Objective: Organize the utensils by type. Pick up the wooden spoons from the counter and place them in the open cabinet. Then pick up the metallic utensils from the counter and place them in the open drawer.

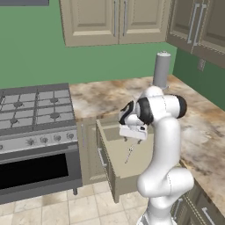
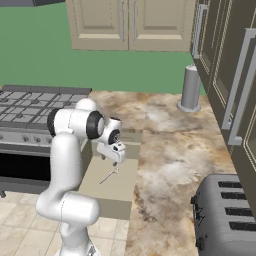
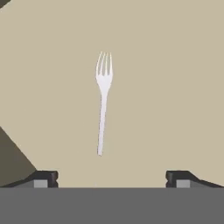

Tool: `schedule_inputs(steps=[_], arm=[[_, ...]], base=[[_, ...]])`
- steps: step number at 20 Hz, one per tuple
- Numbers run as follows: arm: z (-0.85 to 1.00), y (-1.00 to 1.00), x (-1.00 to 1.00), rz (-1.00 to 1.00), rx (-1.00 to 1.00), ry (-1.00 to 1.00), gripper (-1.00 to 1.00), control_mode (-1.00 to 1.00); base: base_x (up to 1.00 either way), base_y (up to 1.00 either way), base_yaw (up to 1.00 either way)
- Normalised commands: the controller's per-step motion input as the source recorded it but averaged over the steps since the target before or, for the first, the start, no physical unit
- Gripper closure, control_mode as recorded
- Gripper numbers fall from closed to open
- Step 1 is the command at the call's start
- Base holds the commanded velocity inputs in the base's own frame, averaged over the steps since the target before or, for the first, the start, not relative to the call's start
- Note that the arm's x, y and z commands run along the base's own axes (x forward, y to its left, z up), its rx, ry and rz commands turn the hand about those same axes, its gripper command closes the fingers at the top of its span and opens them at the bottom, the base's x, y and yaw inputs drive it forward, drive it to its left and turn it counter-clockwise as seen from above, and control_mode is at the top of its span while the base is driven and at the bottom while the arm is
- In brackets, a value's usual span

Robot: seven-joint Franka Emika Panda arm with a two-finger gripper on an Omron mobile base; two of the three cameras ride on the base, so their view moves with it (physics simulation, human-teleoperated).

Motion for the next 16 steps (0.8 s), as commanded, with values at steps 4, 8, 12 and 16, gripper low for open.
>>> schedule_inputs(steps=[4,8,12,16], arm=[[0.73,0.0,-0.64,0.15,-0.02,-0.12,-1.0,-1.0],[0.69,0.0,-0.7,0.21,-0.01,-0.15,-1.0,-1.0],[0.75,0.0,-0.67,0.19,0.0,-0.11,-1.0,-1.0],[0.68,0.0,-0.61,0.04,0.0,-0.15,-1.0,-1.0]], base=[[0.0,0.0,0.0],[0.0,0.0,0.0],[0.0,0.0,0.0],[0.0,0.0,0.0]])
